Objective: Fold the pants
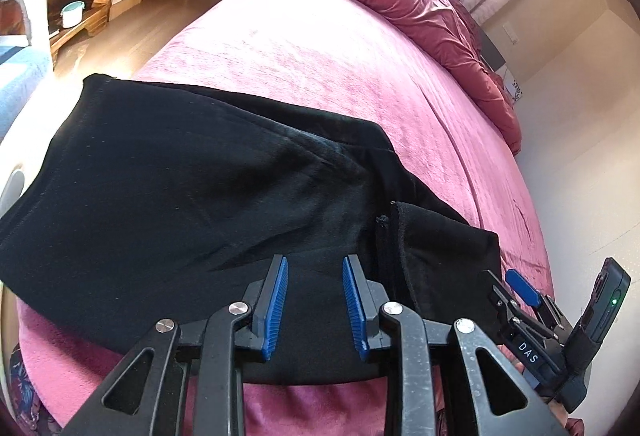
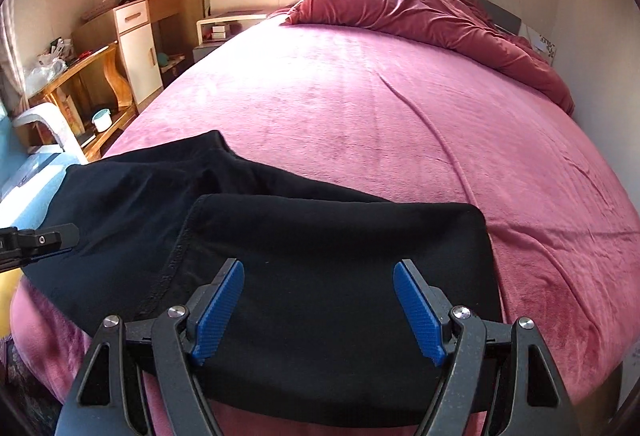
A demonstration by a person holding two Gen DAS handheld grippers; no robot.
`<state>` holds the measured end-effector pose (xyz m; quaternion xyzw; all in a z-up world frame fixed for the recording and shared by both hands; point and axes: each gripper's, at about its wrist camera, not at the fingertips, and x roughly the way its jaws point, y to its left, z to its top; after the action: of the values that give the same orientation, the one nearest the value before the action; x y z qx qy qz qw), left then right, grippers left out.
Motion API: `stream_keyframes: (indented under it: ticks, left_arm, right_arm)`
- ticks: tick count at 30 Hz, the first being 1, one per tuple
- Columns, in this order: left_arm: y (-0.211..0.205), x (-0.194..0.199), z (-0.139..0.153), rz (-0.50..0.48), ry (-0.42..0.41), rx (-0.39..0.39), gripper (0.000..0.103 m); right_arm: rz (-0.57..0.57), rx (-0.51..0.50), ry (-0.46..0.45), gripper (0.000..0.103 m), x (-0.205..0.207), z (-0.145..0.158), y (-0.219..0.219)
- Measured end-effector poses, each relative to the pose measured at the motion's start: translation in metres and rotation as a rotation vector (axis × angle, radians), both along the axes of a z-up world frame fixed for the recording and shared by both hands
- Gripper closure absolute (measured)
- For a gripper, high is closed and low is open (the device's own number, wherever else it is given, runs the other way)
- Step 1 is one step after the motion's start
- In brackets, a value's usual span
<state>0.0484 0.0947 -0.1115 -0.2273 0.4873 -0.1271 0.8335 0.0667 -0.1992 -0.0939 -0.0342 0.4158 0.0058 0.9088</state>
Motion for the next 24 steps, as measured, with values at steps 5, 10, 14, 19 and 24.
stream_keyframes:
  ticks: [5,10,14,19,24]
  left_arm:
    - [0.032,-0.01,0.006,0.067,-0.009,0.001,0.073]
    - [0.067,-0.022,0.012,0.146,-0.028,0.002,0.072]
    - [0.103,-0.031,0.012,0.234,-0.014,-0.006,0.07]
    - [0.15,-0.04,-0.003,0.365,0.047,-0.042,0.07]
    - [0.182,-0.045,-0.027,0.474,0.116,-0.111,0.069]
  right_arm:
    - [0.07,-0.011,-0.01,0.025,-0.008,0.003,0.031]
    - [0.121,-0.043,-0.033,0.025,-0.017,0.01,0.053]
    - [0.154,-0.087,-0.052,0.025,-0.022,0.016,0.069]
    - [0.184,-0.12,-0.064,0.025,-0.026,0.019,0.082]
    - [0.192,-0.11,-0.058,0.025,-0.026,0.02,0.085]
